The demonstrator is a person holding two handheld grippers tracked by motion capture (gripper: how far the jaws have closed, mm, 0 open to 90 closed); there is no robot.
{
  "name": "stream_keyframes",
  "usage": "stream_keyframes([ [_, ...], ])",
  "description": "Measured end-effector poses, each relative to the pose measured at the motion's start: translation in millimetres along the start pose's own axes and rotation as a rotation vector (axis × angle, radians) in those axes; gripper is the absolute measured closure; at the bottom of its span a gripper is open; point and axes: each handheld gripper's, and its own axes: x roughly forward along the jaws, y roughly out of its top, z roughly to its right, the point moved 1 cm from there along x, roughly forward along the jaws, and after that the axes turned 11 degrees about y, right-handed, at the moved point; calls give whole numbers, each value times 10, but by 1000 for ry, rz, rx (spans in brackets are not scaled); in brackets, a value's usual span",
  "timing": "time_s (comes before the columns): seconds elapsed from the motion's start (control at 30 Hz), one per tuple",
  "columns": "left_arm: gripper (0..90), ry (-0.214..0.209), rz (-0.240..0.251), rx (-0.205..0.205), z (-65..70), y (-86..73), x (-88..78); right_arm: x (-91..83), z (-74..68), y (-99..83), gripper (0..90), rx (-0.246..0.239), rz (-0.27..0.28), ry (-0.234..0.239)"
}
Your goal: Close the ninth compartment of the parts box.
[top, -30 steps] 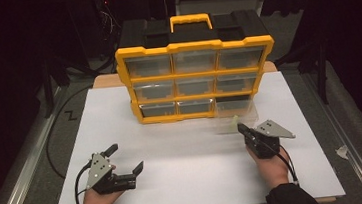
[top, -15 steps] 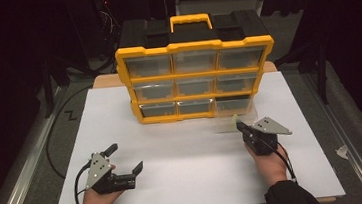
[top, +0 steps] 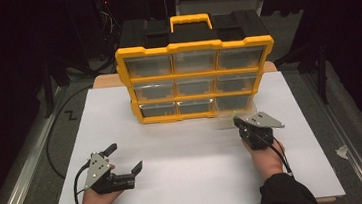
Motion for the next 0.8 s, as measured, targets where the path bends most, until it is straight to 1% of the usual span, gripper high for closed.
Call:
stream_keyframes([
  [0.2,3,-2,0,2,6,1,0,46,18,44,900,-14,-17,-6],
  [0.63,3,-2,0,-2,6,1,1,155,88,112,900,-11,-33,-22],
  [0.8,3,-2,0,-2,8,0,2,206,117,134,900,-2,-30,-27],
])
